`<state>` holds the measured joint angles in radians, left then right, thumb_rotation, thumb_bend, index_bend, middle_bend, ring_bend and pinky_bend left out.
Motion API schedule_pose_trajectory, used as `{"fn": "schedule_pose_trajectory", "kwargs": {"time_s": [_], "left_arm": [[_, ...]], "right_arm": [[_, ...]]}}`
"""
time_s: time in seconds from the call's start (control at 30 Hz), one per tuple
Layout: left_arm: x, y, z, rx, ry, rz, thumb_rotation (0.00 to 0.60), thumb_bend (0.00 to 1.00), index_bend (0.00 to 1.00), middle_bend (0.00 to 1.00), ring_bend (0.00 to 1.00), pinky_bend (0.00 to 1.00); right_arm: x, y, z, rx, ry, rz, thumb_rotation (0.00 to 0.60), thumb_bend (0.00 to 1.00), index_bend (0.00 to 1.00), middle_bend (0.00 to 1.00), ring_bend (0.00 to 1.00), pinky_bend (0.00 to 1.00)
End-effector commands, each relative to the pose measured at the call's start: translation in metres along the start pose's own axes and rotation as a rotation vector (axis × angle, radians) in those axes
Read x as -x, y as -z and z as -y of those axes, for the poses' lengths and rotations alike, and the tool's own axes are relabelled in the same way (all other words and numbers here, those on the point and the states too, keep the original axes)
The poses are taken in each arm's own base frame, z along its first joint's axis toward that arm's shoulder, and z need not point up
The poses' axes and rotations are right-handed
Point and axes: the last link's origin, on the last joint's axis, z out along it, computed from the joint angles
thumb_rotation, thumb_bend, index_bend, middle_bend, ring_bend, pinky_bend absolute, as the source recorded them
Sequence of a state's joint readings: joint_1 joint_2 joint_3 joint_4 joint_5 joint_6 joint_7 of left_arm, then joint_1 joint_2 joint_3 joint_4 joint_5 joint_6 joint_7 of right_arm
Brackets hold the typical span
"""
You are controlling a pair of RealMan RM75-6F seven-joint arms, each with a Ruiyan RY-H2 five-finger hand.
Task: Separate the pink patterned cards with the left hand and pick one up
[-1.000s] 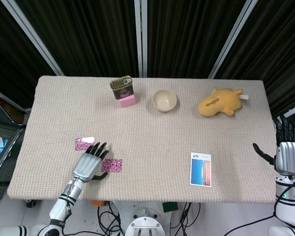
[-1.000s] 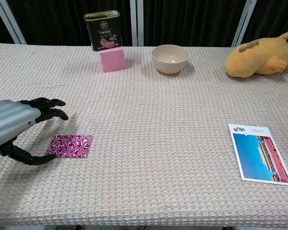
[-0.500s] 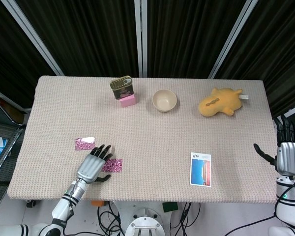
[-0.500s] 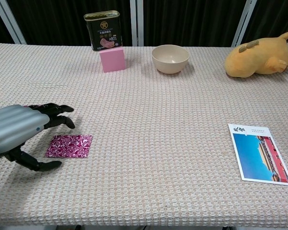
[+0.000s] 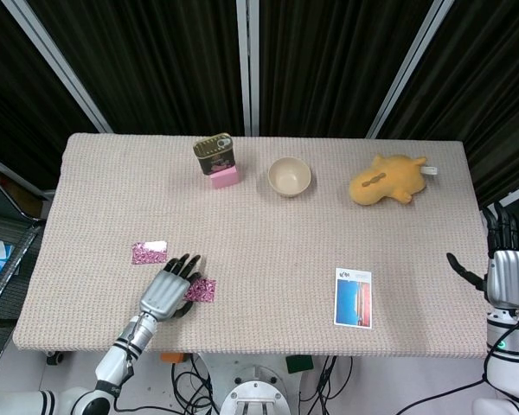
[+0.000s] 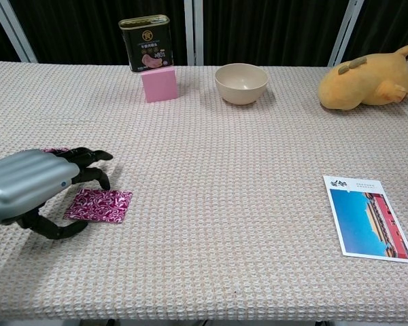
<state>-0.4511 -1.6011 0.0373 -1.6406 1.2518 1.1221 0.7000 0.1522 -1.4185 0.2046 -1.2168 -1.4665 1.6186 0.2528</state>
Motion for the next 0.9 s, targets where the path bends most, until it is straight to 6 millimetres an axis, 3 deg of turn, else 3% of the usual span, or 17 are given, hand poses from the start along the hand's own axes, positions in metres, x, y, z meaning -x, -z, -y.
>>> {"fn": "schedule_pose_trajectory", "kwargs": {"time_s": [0.03,0.27,0.9], "left_arm": [[-0.001,0.000,0.000,0.000,0.003,-0.002,0.549,0.22,0.29,0.02,0.00,0.15],[-0.002,0.000,0.000,0.001,0.012,-0.004,0.589,0.22,0.35,0.02,0.00,0.15],[-0.022,0.003,0.009,-0.027,0.080,-0.053,0.590,0.22,0.39,0.03,0.00,0.15]], "right_arm": [[0.000,0.000,0.000,0.000,0.000,0.000,0.600,0.42,0.00,0.00,0.00,0.00],[0.001,-0.001,0.002,-0.003,0.002,0.004,0.600,0.42,0.00,0.00,0.00,0.00],[0.000,-0.001,0.003,-0.007,0.001,0.003,0.600,0.42,0.00,0.00,0.00,0.00]]}}
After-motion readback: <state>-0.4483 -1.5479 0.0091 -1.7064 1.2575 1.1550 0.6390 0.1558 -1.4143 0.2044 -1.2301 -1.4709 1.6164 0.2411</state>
